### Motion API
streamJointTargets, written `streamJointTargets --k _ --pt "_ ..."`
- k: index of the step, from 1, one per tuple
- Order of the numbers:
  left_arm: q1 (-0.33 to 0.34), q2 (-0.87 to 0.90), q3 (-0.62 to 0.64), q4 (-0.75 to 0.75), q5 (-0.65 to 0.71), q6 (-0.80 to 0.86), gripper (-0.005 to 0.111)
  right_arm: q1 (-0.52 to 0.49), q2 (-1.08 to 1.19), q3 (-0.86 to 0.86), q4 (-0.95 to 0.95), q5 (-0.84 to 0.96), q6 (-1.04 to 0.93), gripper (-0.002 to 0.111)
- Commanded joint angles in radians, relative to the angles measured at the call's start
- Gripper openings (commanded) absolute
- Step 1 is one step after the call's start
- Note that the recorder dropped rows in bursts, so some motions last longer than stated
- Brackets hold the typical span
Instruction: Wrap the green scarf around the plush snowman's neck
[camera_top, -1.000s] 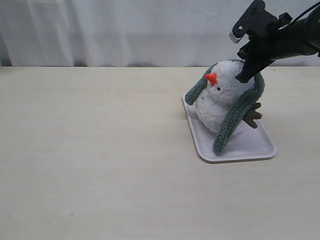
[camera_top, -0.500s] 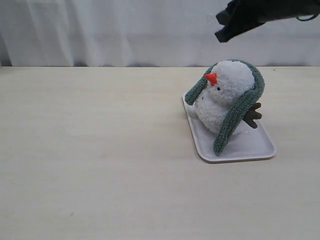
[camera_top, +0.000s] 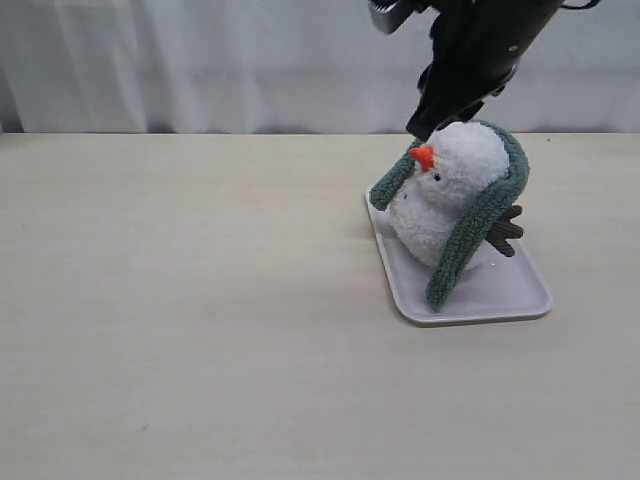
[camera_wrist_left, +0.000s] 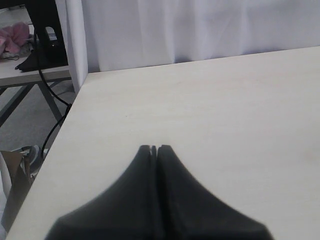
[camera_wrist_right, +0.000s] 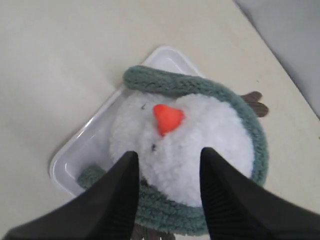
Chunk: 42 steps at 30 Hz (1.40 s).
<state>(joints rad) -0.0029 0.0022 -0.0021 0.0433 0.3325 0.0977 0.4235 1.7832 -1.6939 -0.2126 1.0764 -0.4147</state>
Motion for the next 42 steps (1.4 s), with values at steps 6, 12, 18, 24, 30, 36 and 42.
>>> streamJointTargets --k 6,12,18,24,30,36,42 --pt "0.002 -0.002 0.002 -0.002 -0.009 -0.002 0.000 0.151 0.000 0.103 -0.094 -0.083 -0.345 0.044" --pt "0.002 -0.002 0.002 -0.002 -0.009 -0.002 0.000 0.173 0.000 0.300 -0.339 -0.325 -0.360 0.054" --pt "0.002 -0.002 0.002 -0.002 -0.009 -0.002 0.000 0.173 0.011 0.424 -0.436 -0.550 -0.397 0.054" --pt "0.002 -0.002 0.002 -0.002 -0.009 -0.002 0.000 0.171 0.151 0.413 -0.566 -0.598 -0.360 0.054" --pt "0.002 -0.002 0.002 -0.002 -0.009 -0.002 0.000 0.135 0.269 0.275 -0.582 -0.561 -0.199 0.054" --pt "0.002 -0.002 0.002 -0.002 -0.009 -0.002 0.000 0.113 0.332 0.274 -0.721 -0.502 -0.199 0.054" --pt "0.002 -0.002 0.002 -0.002 -0.009 -0.002 0.000 0.100 0.349 0.274 -0.800 -0.529 -0.109 0.054"
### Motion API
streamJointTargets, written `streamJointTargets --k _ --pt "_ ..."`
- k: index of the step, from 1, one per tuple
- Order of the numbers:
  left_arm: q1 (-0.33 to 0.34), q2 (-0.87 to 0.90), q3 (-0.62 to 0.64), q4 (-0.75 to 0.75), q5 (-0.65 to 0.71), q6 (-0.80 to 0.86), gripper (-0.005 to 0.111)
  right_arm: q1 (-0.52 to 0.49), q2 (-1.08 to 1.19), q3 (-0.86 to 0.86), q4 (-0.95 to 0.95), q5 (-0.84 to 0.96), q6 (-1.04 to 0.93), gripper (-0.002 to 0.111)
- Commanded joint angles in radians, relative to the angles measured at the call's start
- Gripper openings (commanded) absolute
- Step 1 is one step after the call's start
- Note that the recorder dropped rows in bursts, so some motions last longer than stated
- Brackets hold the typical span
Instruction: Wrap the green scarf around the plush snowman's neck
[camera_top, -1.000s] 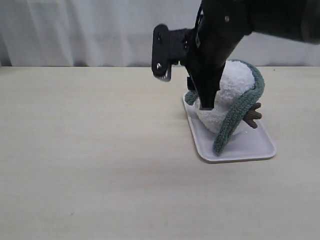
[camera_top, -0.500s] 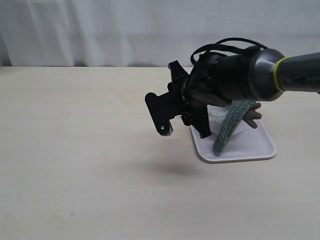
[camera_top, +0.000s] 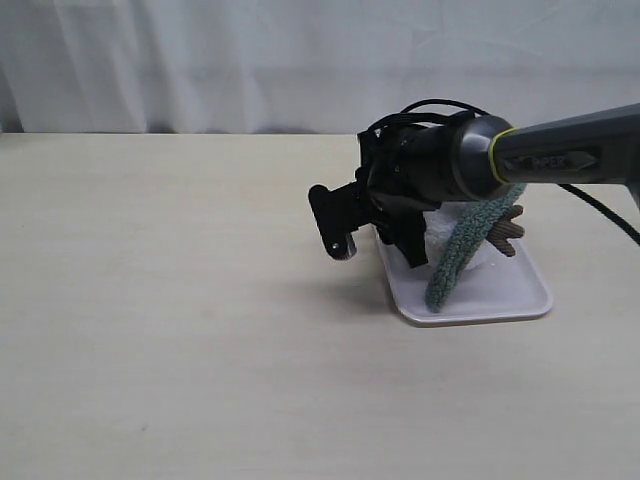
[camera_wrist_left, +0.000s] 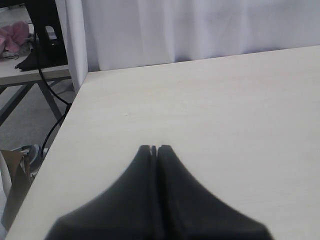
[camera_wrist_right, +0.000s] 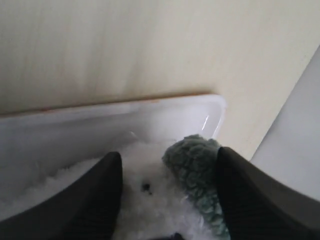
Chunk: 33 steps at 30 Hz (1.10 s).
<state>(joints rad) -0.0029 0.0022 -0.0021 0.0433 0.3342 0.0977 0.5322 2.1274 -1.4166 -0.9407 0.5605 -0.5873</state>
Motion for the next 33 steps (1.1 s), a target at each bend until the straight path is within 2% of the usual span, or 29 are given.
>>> streamJointTargets --k 1,4,8,10,20,33 --pt "0.002 -0.002 0.002 -0.002 -0.011 -0.002 0.000 -0.009 0.007 -0.003 -0.100 -0.020 0.090 0.054" --pt "0.002 -0.002 0.002 -0.002 -0.011 -0.002 0.000 -0.011 0.011 -0.003 -0.192 -0.047 0.165 0.054" --pt "0.002 -0.002 0.002 -0.002 -0.011 -0.002 0.000 -0.023 0.038 -0.003 -0.203 -0.049 0.185 0.054" --pt "0.002 -0.002 0.002 -0.002 -0.011 -0.002 0.000 -0.023 0.054 -0.003 -0.204 -0.038 0.185 0.048" --pt "0.002 -0.002 0.002 -0.002 -0.013 -0.002 0.000 -0.003 0.053 -0.003 -0.226 -0.015 0.192 0.004" --pt "0.002 -0.002 0.002 -0.002 -0.013 -0.002 0.000 0.006 0.004 -0.003 -0.226 -0.115 0.376 0.004"
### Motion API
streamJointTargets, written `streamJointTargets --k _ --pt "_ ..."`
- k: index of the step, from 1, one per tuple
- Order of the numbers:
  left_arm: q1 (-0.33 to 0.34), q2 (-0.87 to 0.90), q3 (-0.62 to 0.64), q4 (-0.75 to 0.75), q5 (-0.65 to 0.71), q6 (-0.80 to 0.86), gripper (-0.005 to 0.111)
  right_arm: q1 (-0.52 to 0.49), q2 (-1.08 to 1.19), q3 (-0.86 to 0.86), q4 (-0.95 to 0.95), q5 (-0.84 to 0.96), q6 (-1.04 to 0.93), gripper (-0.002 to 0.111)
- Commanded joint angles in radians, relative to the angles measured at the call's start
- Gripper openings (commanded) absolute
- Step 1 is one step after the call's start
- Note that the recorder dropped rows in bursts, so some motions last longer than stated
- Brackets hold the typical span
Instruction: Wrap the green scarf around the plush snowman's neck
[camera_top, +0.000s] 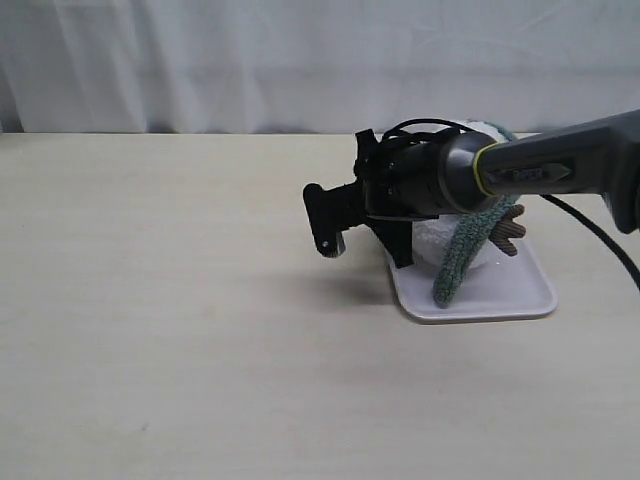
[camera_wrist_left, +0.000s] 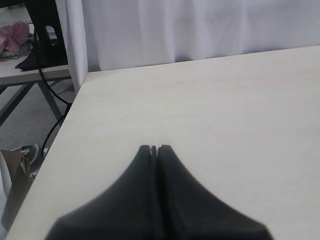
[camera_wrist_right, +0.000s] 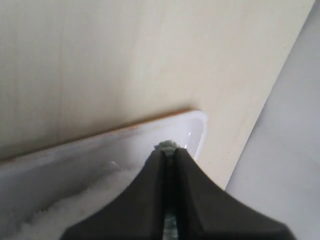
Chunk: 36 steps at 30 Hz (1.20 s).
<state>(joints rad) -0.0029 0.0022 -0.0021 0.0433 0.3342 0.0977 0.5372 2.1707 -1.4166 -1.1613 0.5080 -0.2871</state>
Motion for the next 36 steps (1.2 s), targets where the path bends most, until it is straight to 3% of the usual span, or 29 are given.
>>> streamJointTargets --k 1,6,16,25,36 --pt "0.002 -0.002 0.002 -0.002 -0.013 -0.002 0.000 0.001 -0.046 -0.003 -0.005 -0.088 0.089 0.004" --pt "0.002 -0.002 0.002 -0.002 -0.011 -0.002 0.000 0.001 -0.069 -0.003 0.034 -0.175 0.153 0.004" --pt "0.002 -0.002 0.002 -0.002 -0.011 -0.002 0.000 0.001 -0.062 0.024 0.156 -0.152 0.141 0.004" --pt "0.002 -0.002 0.002 -0.002 -0.011 -0.002 0.000 -0.002 -0.056 0.024 0.400 -0.118 -0.039 0.004" --pt "0.002 -0.002 0.002 -0.002 -0.012 -0.002 0.000 -0.002 -0.046 0.037 0.422 -0.059 -0.042 0.004"
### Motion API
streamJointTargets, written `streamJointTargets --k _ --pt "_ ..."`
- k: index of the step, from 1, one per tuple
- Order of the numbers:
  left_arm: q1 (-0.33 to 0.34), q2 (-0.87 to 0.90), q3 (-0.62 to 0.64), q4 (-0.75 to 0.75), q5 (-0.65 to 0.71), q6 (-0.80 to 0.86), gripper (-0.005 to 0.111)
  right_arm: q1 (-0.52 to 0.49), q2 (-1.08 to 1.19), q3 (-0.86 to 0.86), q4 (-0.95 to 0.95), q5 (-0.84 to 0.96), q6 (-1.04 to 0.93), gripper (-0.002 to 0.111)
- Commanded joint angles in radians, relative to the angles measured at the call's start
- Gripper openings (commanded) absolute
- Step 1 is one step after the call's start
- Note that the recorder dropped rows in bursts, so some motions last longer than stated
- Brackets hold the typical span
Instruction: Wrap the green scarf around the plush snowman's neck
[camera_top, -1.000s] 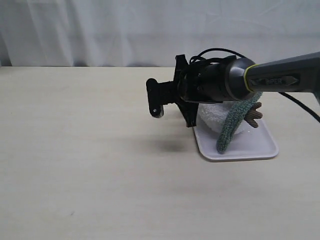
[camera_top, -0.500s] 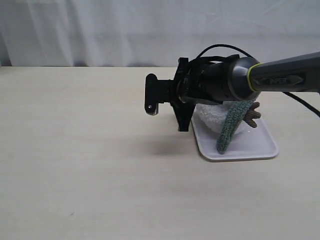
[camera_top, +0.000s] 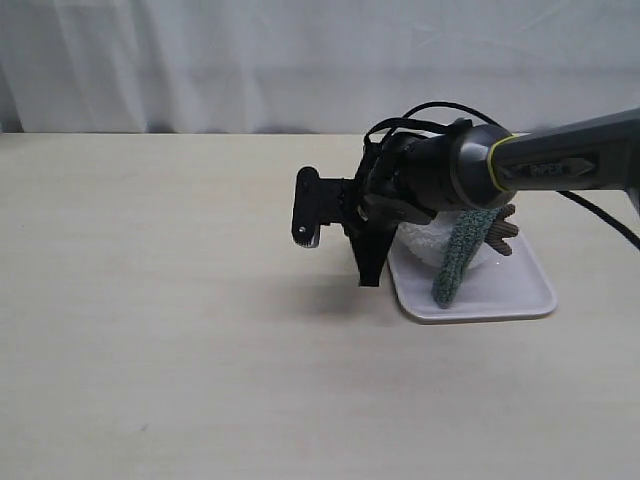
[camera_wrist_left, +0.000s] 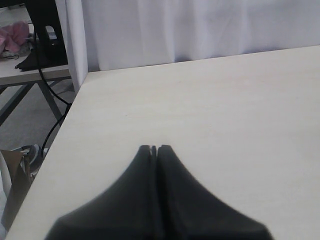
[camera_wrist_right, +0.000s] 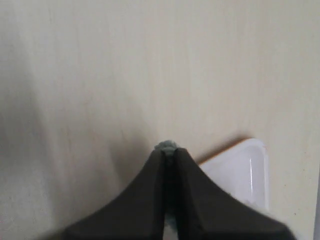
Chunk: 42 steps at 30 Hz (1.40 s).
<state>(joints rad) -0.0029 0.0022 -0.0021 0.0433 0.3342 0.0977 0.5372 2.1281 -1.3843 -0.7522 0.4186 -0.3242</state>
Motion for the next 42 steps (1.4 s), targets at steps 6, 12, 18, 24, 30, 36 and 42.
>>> streamJointTargets --k 6,12,18,24,30,36,42 --pt "0.002 -0.002 0.002 -0.002 -0.012 -0.002 0.000 -0.002 -0.029 0.005 0.042 0.017 0.008 0.004" --pt "0.002 -0.002 0.002 -0.002 -0.012 -0.002 0.000 -0.002 -0.033 0.005 0.106 0.032 0.014 0.009" --pt "0.002 -0.002 0.002 -0.002 -0.012 -0.002 0.000 0.001 -0.065 0.005 0.110 0.050 0.058 0.046" --pt "0.002 -0.002 0.002 -0.002 -0.012 -0.002 0.000 0.001 -0.160 0.001 0.117 0.092 0.206 0.055" --pt "0.002 -0.002 0.002 -0.002 -0.010 -0.002 0.000 0.001 -0.291 0.001 0.199 0.150 0.243 0.055" --pt "0.002 -0.002 0.002 -0.002 -0.010 -0.002 0.000 -0.039 -0.423 0.001 0.191 0.130 0.508 0.050" --pt "0.002 -0.002 0.002 -0.002 -0.010 -0.002 0.000 -0.301 -0.490 0.001 0.452 0.245 0.509 0.045"
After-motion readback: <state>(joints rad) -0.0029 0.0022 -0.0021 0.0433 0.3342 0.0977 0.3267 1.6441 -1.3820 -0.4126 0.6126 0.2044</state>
